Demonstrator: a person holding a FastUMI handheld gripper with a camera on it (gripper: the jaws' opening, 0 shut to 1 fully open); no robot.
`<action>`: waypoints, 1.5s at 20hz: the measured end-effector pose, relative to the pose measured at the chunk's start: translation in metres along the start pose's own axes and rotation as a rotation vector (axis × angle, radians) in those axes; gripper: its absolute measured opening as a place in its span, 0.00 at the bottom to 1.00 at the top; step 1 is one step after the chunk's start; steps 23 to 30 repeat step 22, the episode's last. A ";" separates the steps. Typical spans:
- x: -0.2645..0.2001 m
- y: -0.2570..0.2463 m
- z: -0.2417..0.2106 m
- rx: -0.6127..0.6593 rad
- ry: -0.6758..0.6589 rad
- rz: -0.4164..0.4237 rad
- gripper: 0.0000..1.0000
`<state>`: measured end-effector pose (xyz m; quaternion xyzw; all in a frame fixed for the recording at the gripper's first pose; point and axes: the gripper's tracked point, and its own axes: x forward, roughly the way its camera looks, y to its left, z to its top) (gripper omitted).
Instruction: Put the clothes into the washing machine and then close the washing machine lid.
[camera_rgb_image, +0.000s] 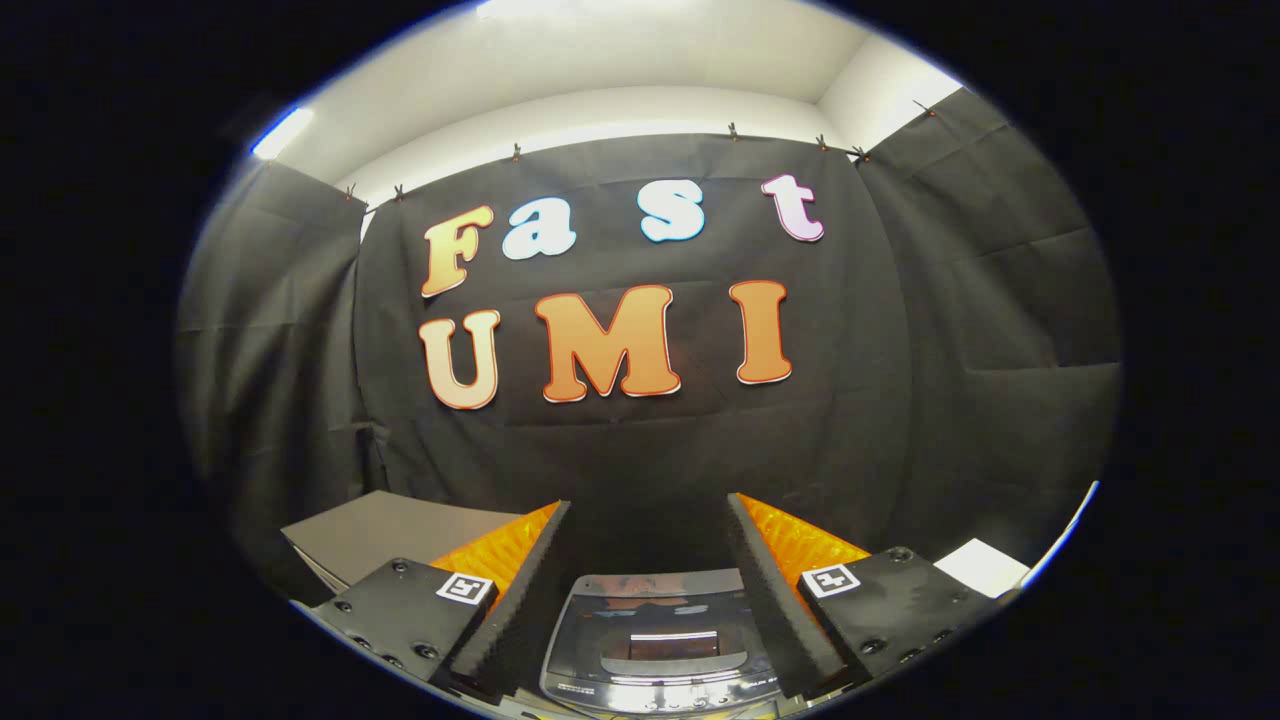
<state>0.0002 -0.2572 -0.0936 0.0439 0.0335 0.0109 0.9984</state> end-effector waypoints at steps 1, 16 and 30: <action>-0.004 -0.005 0.001 0.002 0.000 -0.014 0.97; -0.041 -0.022 0.013 0.009 -0.010 -0.036 0.96; -0.038 -0.019 0.014 0.004 -0.002 -0.025 0.97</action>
